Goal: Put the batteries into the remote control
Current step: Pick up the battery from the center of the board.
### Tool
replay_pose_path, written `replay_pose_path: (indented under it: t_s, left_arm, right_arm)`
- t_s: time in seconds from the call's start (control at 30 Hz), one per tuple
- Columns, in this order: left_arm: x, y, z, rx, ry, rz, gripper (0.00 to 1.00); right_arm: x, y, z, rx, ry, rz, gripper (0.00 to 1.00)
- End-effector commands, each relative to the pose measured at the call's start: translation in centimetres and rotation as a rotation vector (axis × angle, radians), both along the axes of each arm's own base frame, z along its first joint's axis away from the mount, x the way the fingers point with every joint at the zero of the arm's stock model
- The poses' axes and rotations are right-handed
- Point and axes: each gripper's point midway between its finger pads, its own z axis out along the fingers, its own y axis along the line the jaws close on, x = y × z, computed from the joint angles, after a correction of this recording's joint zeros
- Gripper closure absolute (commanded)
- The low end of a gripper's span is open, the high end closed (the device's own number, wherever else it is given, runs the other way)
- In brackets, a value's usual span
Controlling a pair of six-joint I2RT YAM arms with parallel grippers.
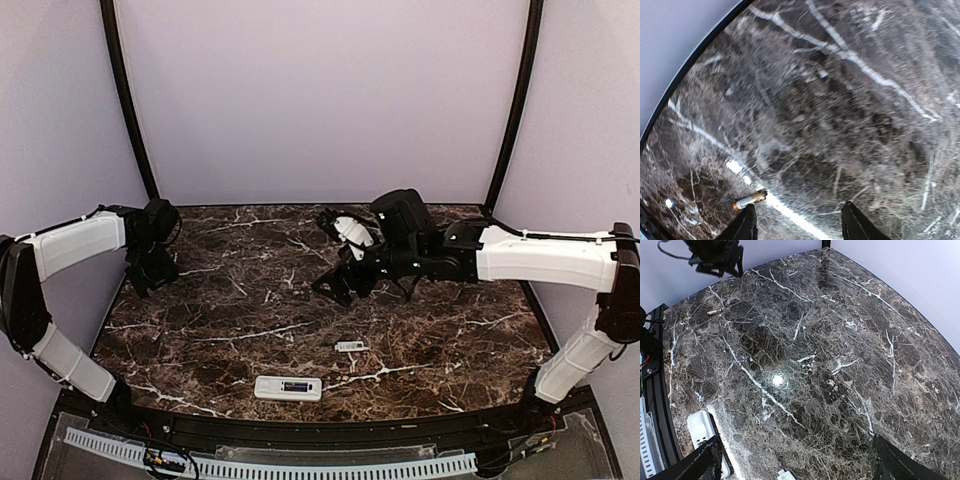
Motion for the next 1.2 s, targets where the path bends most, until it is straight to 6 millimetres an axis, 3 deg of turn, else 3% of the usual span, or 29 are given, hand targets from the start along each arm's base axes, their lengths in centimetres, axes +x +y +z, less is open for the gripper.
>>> replay_pose_path:
  t_s: [0.0,0.13,0.3,0.47,0.67,0.87,0.93,1.0,1.17]
  left_arm:
    - [-4.1,1.2,-2.7,-0.063,-0.022,0.285,0.43]
    - [-5.9,2.0,-3.1,-0.068,-0.067,0.35,0.38]
    - [-6.8,2.4,-3.7,-0.035,-0.045,0.317,0.24]
    - [-6.1,2.2,-6.2,-0.017,0.002,0.275,0.2]
    - [-5.2,2.7,-6.7,0.026,0.028,0.199,0.17]
    - [-6.8,2.1,-9.5,-0.021,0.09,0.173,0.17]
    - [-6.9,1.8,-10.3,-0.033,0.098,0.157,0.28]
    - [-6.7,1.7,-10.5,-0.031,0.104,0.131,0.33]
    - [-7.1,1.4,-10.8,-0.035,0.158,0.087,0.29]
  right_arm:
    - [0.0,0.0,2.3,0.066,-0.035,0.011,0.01]
    - [-0.2,0.0,2.2,0.069,-0.028,0.018,0.01]
    - [-0.4,0.1,2.2,0.074,-0.025,0.03,0.01]
    - [-0.3,0.0,2.3,0.068,-0.031,0.028,0.01]
    - [-0.3,-0.2,2.0,0.057,-0.031,0.026,0.01]
    - [-0.1,-0.1,1.8,0.046,-0.041,0.023,0.01]
    - [0.0,-0.1,1.8,0.044,-0.041,0.022,0.01]
    - [-0.1,-0.1,1.6,0.041,-0.037,0.024,0.01]
    - [0.0,-0.3,1.6,0.032,-0.041,0.016,0.01]
